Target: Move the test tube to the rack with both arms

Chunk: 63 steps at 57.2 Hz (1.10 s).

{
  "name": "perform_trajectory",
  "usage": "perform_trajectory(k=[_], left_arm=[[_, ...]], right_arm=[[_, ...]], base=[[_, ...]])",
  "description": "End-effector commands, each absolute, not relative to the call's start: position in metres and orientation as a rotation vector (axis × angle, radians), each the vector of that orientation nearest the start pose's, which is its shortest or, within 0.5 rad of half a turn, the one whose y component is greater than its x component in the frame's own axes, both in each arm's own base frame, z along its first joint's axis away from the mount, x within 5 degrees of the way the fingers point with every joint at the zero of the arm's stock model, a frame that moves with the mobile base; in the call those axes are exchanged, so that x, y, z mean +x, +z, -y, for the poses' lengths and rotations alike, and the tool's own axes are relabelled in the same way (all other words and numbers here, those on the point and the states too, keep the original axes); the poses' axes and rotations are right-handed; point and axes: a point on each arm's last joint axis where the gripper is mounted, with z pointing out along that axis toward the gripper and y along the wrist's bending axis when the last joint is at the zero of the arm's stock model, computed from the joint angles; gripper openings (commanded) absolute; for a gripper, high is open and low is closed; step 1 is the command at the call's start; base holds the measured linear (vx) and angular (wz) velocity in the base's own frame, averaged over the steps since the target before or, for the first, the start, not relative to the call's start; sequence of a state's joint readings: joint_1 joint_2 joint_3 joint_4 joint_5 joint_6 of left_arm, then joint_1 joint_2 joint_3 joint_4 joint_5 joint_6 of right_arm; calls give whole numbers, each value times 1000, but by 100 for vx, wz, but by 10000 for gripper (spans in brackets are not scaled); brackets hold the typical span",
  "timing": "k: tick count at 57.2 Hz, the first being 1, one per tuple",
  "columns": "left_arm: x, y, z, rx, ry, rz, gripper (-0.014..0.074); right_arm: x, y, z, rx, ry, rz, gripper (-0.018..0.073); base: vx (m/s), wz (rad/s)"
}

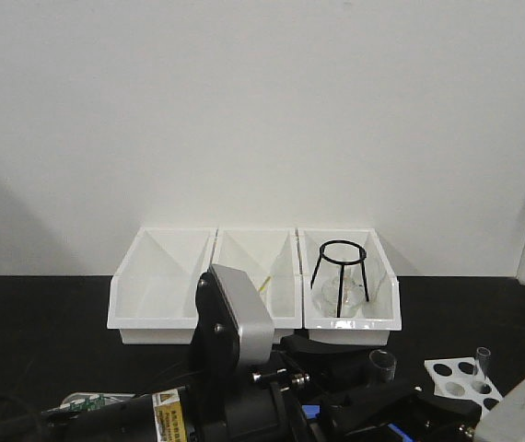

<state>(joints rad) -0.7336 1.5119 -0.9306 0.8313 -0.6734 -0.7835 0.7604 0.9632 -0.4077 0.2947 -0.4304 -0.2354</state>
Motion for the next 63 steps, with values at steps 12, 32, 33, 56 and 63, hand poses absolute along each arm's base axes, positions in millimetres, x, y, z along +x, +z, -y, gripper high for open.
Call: perform_trajectory(k=[12,32,33,56,63], left_arm=[[204,362,237,819,-1042,-1201,460],[172,426,162,631,-732,-1241,307],[172,426,160,622,-716,-1255,300],[171,423,134,507,-524,-1446,-8],[171,423,134,507,-524,-1446,-8]], right_arm=[[151,298,-126,-473,493,-1450,-12],[171,291,-118,-350,269,-1429,-8],[171,292,-116,-332,245,-1419,-8],[185,298,-64,-11,-179,-1387,-6],[193,293,-49,63,-148,-1441,-6]], base=[[0,0],[0,0],[0,0],[0,0],[0,0]])
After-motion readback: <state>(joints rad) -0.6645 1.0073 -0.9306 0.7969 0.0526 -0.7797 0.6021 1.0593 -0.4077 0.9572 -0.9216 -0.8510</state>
